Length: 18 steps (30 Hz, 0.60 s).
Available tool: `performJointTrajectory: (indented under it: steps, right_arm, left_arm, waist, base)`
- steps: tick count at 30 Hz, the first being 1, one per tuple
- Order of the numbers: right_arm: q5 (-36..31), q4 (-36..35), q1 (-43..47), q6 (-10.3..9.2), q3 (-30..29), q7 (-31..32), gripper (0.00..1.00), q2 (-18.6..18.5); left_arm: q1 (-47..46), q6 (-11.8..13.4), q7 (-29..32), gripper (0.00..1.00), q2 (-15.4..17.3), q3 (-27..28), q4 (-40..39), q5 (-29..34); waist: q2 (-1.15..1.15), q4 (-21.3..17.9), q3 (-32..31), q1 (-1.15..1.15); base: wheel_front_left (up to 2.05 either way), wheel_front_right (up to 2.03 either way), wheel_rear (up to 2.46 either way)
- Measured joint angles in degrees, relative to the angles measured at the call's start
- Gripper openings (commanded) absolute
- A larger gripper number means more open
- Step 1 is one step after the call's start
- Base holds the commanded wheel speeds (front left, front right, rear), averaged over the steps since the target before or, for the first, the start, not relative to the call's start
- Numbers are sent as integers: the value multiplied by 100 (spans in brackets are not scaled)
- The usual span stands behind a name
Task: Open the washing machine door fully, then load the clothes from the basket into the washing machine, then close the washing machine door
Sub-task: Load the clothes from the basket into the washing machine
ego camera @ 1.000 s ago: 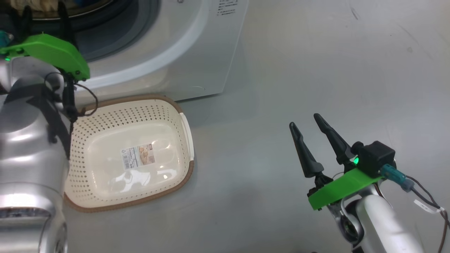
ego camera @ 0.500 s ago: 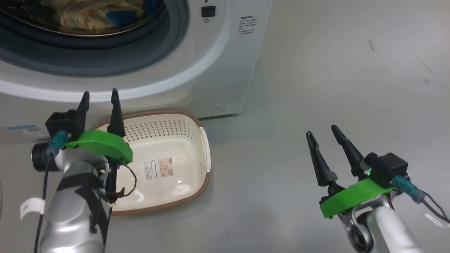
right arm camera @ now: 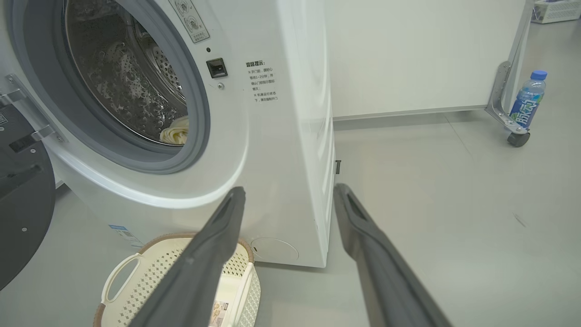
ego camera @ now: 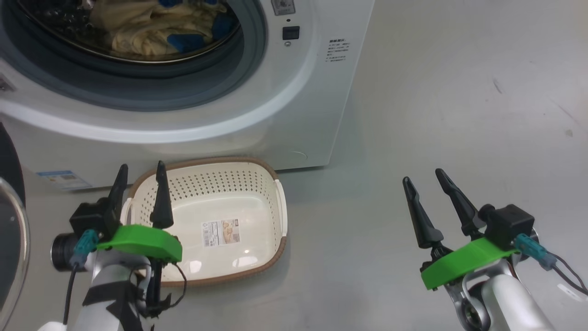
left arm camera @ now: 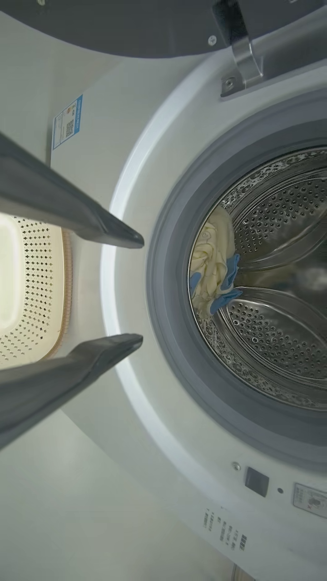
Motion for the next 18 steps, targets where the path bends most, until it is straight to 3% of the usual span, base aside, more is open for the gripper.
performJointTrajectory:
  steps: [18]
  right_arm:
    - [0,35,220,0,38,0,100,-58]
  left_arm:
    - [1303,127,0,100,-25,138,-1072,-303]
  waist:
    - [0,56,-380,0]
  base:
    - [0,0,0]
